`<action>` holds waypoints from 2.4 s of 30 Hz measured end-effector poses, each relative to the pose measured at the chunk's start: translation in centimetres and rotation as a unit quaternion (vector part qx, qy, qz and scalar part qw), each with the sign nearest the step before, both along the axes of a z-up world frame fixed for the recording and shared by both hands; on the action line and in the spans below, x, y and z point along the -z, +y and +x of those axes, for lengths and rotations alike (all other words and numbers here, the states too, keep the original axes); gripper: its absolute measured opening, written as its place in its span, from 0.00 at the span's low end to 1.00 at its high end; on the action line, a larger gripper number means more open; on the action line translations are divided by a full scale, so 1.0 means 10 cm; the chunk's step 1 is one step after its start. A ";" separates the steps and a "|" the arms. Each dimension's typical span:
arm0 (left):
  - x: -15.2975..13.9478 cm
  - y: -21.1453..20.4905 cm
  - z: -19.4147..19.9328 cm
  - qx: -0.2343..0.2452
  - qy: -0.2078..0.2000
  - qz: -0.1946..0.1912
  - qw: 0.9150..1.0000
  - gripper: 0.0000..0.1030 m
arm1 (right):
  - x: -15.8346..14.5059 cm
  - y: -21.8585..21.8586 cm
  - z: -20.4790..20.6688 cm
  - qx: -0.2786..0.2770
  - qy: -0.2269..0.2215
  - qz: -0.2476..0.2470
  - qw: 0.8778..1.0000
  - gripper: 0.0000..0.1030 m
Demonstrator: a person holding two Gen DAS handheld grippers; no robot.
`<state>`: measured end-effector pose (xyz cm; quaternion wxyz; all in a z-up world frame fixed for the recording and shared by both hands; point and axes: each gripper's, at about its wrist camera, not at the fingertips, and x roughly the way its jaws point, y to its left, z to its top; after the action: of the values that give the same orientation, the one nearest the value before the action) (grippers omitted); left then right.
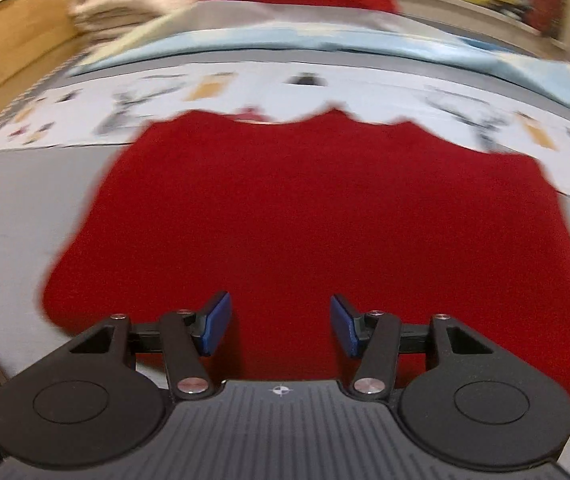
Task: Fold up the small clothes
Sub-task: 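Withdraw the left tool while the right tool grasps the folded sweater edge, then lift the folded sweater edge with the right tool and fold it over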
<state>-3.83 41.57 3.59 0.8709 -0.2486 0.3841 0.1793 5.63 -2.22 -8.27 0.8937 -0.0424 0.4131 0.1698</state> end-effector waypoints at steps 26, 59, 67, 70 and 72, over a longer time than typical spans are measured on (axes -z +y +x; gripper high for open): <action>0.02 0.37 -0.02 -0.024 0.002 -0.012 1.000 0.39 | 0.39 1.96 -0.48 -0.301 -0.121 -0.235 0.916 0.20; -0.08 -2.37 1.50 0.216 0.009 0.027 0.976 0.39 | -0.13 -3.03 -0.51 0.446 0.076 0.201 0.869 0.22; 0.09 -2.91 1.64 0.275 0.026 0.040 0.960 0.39 | -0.72 -3.27 -0.38 0.349 0.009 0.215 0.912 0.42; 0.17 -3.07 1.65 0.292 0.036 0.048 0.955 0.39 | -0.94 -3.22 0.01 0.257 0.001 0.195 0.946 0.54; 0.23 -3.16 1.64 0.302 0.045 0.055 0.951 0.39 | -0.96 -3.20 0.31 0.211 0.007 0.172 0.962 0.59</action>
<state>12.57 9.93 1.30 0.8786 -0.0642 0.4693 -0.0606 8.72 -34.18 1.29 0.9000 0.2017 0.3837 0.0463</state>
